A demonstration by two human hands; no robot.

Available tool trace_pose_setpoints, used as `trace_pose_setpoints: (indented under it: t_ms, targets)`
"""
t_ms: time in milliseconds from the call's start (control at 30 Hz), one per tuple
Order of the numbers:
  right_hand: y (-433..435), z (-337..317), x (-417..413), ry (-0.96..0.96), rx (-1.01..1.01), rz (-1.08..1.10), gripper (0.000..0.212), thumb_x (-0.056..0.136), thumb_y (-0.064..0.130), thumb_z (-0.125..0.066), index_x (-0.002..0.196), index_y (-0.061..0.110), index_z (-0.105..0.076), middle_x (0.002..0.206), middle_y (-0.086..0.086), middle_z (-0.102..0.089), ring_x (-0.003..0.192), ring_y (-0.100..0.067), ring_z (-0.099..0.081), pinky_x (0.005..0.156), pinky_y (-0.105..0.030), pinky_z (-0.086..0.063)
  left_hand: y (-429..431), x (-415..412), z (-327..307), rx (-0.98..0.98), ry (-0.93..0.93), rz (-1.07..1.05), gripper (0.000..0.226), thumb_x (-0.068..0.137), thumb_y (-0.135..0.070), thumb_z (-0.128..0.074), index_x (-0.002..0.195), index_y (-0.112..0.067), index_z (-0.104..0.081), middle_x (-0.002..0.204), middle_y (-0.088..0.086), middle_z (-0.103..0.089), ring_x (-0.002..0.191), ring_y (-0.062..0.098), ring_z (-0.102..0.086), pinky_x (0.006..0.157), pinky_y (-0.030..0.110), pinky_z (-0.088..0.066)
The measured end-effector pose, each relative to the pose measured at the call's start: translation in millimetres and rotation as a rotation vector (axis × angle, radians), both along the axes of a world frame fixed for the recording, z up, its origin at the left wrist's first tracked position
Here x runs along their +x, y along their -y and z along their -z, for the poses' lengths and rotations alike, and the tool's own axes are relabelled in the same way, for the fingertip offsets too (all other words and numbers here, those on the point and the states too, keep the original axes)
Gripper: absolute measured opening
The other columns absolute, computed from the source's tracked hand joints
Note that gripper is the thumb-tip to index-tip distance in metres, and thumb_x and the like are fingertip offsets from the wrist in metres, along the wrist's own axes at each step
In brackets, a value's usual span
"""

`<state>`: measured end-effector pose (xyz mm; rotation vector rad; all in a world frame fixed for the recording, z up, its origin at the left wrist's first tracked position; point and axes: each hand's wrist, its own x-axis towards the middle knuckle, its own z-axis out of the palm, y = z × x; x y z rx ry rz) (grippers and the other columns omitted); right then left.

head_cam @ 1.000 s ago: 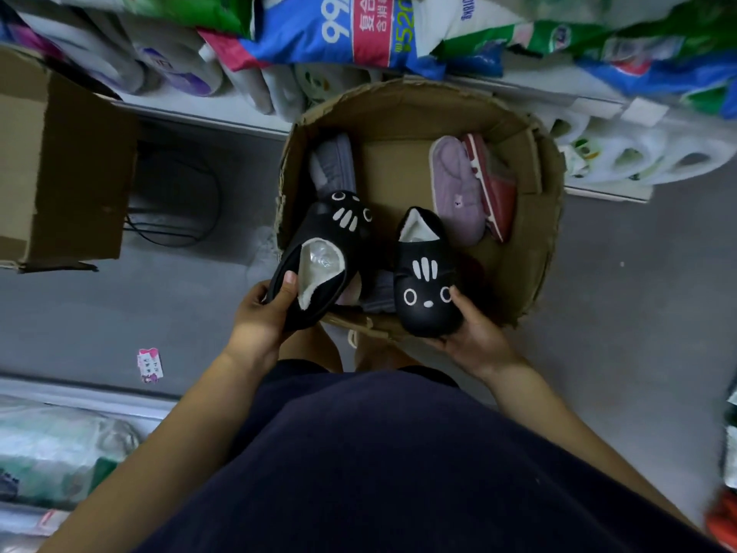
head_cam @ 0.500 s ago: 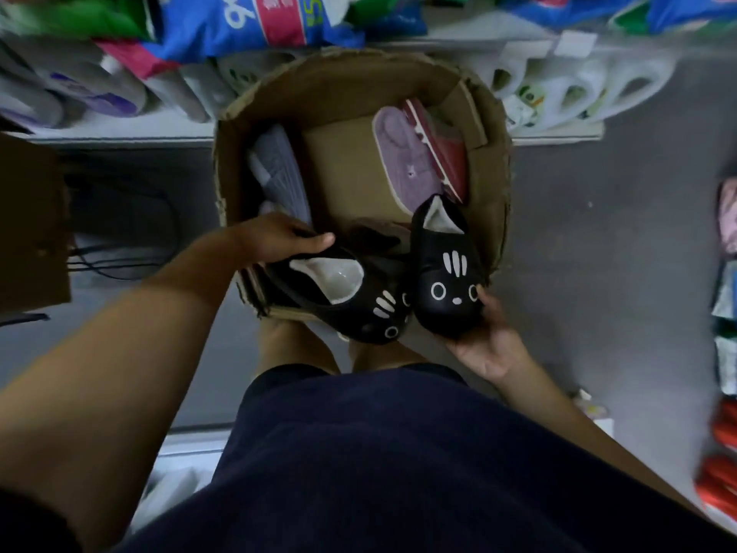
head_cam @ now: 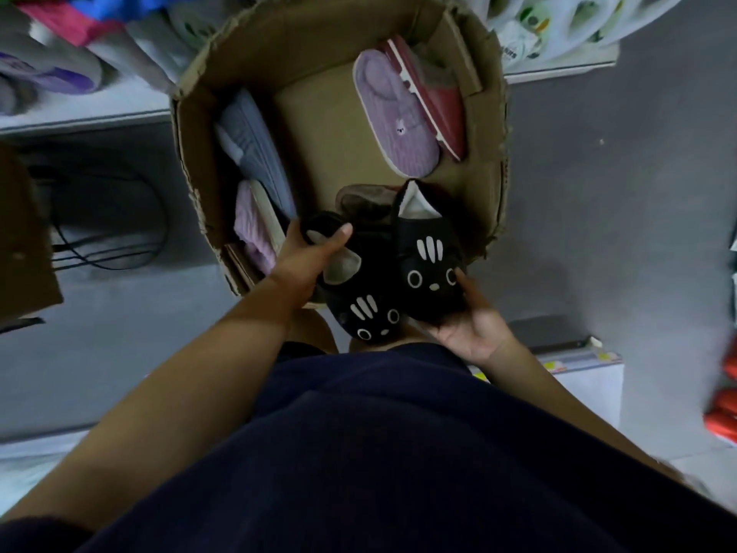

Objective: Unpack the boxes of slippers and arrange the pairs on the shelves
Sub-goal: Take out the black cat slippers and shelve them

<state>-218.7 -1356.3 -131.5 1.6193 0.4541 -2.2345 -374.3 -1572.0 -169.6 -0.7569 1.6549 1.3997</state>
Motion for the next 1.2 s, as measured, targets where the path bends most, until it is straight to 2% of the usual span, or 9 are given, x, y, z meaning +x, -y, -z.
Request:
trace_pose_setpoints:
  t_ms: [100,200,300,367,467,700,867,1000,1200]
  targets:
    - [0,3,-8,0.004,0.009,0.001,0.041,0.095,0.038,-0.060,0.129,0.015,-0.068,0.136,-0.019,-0.062,0.120,-0.038,-0.063,0.090,-0.050,-0.057,3,25,-3,0.018,-0.006,-0.015,0.085,0.072,-0.042,-0.091,0.140,-0.014,-0.048,0.128,0.004,-0.068,0.114,0.019,-0.068,0.092,0.038,-0.059]
    - [-1,-1,-18,0.028,0.019,-0.017,0.037,0.098,0.038,-0.056,0.111,0.011,-0.077,0.128,-0.019,-0.067,0.110,-0.037,-0.069,0.092,-0.048,-0.057,4,51,-14,-0.065,-0.017,0.112,0.053,0.073,-0.043,-0.088,0.116,-0.027,-0.061,0.111,-0.004,-0.074,0.103,0.012,-0.071,0.090,0.033,-0.058]
    - [-4,-4,-22,0.060,0.012,-0.043,0.038,0.100,0.038,-0.053,0.112,0.010,-0.076,0.127,-0.021,-0.067,0.108,-0.038,-0.069,0.091,-0.049,-0.058,4,74,-20,-0.085,0.093,0.101,0.038,0.081,-0.030,-0.086,0.110,-0.017,-0.066,0.103,0.000,-0.075,0.093,0.013,-0.073,0.068,0.018,-0.056]
    - [-5,-3,-24,0.065,0.019,-0.065,0.039,0.100,0.039,-0.053,0.123,0.012,-0.070,0.129,-0.021,-0.066,0.109,-0.039,-0.069,0.088,-0.049,-0.059,4,81,-21,-0.035,0.265,0.053,0.043,0.084,-0.031,-0.082,0.118,-0.010,-0.067,0.109,0.007,-0.075,0.090,0.017,-0.073,0.062,0.025,-0.058]
    - [-5,-2,-29,0.045,0.033,-0.107,0.048,0.098,0.041,-0.057,0.138,0.015,-0.056,0.132,-0.019,-0.064,0.117,-0.038,-0.065,0.095,-0.049,-0.055,3,77,-22,0.117,0.448,-0.139,0.034,0.088,-0.021,-0.078,0.119,-0.011,-0.069,0.109,0.010,-0.076,0.092,0.022,-0.075,0.074,0.039,-0.063]
    - [-10,-10,-43,-0.011,0.078,-0.232,0.047,0.099,0.042,-0.054,0.139,0.018,-0.055,0.135,-0.015,-0.063,0.126,-0.036,-0.059,0.104,-0.049,-0.050,-2,52,-36,0.041,0.394,-0.193,0.056,0.069,-0.040,-0.091,0.115,-0.021,-0.067,0.108,0.000,-0.077,0.102,0.020,-0.071,0.086,0.038,-0.057]
    - [-1,-34,-59,-0.041,0.093,-0.269,0.054,0.094,0.045,-0.058,0.141,0.019,-0.053,0.132,-0.014,-0.066,0.122,-0.035,-0.062,0.108,-0.047,-0.045,11,29,-69,0.017,0.312,-0.203,0.070,0.066,-0.047,-0.091,0.120,-0.014,-0.061,0.107,0.004,-0.076,0.098,0.021,-0.071,0.070,0.031,-0.055]
    - [20,-64,-74,-0.143,0.057,-0.259,0.049,0.093,0.041,-0.059,0.138,0.021,-0.055,0.134,-0.013,-0.065,0.125,-0.034,-0.061,0.110,-0.051,-0.042,41,18,-106,0.075,0.191,-0.249,0.054,0.070,-0.045,-0.089,0.111,-0.017,-0.068,0.100,0.001,-0.079,0.100,0.022,-0.074,0.090,0.040,-0.059]
    - [87,-117,-106,-0.328,0.037,-0.317,0.048,0.094,0.032,-0.052,0.139,0.016,-0.055,0.141,-0.013,-0.059,0.130,-0.031,-0.056,0.109,-0.048,-0.044,124,-2,-169,0.175,-0.028,-0.318,0.069,0.070,-0.043,-0.085,0.127,-0.012,-0.063,0.112,0.004,-0.077,0.105,0.022,-0.073,0.095,0.044,-0.057]
